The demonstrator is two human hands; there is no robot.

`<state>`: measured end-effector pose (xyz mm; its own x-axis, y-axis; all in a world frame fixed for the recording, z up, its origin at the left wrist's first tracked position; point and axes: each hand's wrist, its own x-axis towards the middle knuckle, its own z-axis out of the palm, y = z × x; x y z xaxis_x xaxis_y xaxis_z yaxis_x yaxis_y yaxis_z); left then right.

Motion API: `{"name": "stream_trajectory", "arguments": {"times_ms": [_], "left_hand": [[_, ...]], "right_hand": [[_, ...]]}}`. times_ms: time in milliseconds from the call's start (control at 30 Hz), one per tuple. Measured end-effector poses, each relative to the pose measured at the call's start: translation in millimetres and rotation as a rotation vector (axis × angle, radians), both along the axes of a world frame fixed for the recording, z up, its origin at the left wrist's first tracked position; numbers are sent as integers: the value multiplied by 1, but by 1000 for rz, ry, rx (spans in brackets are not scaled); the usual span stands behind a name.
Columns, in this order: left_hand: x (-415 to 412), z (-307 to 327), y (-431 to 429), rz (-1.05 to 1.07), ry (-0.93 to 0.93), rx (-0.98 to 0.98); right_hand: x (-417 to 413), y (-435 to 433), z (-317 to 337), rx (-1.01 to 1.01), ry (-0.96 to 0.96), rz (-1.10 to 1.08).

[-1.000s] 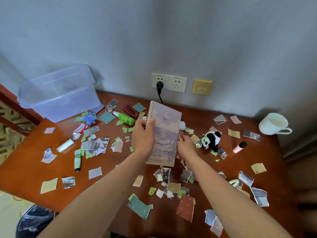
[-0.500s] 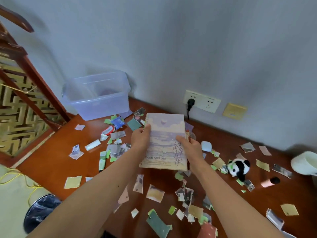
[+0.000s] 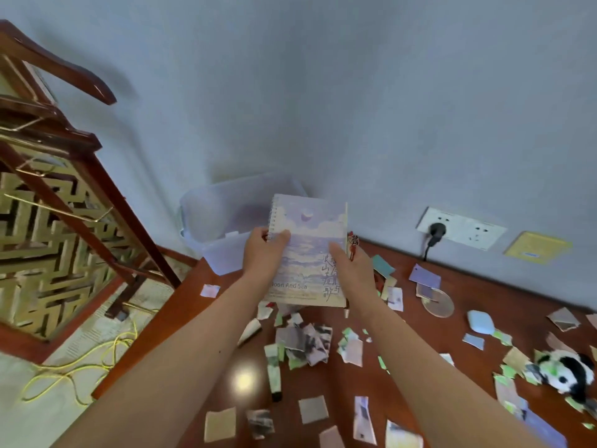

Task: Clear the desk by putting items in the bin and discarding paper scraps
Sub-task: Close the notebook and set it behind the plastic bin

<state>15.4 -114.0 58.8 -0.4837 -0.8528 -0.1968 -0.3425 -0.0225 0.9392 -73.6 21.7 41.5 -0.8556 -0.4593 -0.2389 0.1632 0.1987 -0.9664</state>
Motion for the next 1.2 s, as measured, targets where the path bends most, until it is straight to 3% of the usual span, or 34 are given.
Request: {"name": "stream_trajectory", "arguments": {"times_ms": [133, 333, 467, 667, 1200], "left_hand": [[11, 7, -57, -51, -84, -58], [30, -5, -114, -161, -264, -170], [35, -18, -137, -222, -402, -225], [31, -27, -149, -288, -509, -324], [34, -47, -109, -303, -501, -198]], "right_hand": [[8, -54, -1, -70, -142, -3], [17, -117, -3, -16, -186, 70], [18, -138, -13, 59, -339, 91], [12, -148, -25, -19, -520, 48], [13, -109, -20, 58, -419, -17]]}}
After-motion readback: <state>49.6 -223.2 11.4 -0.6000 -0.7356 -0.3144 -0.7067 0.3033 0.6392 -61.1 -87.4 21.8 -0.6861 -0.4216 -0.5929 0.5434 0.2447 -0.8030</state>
